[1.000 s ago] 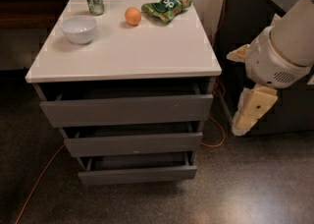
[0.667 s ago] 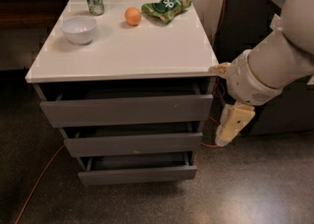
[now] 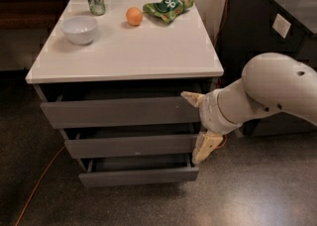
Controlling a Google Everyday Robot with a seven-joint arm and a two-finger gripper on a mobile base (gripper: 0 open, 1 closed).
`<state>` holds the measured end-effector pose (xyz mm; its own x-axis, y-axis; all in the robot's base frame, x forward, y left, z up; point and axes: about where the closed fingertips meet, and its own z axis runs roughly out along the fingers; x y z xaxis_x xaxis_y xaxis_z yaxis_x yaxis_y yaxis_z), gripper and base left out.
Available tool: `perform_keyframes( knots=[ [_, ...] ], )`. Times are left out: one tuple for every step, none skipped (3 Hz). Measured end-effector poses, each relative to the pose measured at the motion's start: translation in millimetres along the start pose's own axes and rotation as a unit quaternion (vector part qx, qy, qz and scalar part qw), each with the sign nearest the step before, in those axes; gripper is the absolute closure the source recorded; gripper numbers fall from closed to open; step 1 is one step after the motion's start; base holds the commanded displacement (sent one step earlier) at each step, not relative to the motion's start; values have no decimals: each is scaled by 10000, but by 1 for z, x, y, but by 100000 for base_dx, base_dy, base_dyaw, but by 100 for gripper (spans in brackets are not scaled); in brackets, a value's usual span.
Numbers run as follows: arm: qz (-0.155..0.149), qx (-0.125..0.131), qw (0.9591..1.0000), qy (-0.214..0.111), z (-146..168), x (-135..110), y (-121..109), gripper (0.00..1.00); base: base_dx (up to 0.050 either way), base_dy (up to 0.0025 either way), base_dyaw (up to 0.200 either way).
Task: Place orange into top drawer
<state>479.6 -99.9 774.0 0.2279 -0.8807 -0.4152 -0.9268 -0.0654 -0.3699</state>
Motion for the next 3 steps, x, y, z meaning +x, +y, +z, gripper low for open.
perform_keyframes(
  knots=[
    [-209, 172, 9996, -7, 39, 10, -13, 0, 0, 0, 0],
    [-238, 290, 9992, 118, 72, 26, -33, 0, 0, 0, 0],
    [-100, 322, 9992, 206, 101, 42, -59, 0, 0, 0, 0]
  ],
)
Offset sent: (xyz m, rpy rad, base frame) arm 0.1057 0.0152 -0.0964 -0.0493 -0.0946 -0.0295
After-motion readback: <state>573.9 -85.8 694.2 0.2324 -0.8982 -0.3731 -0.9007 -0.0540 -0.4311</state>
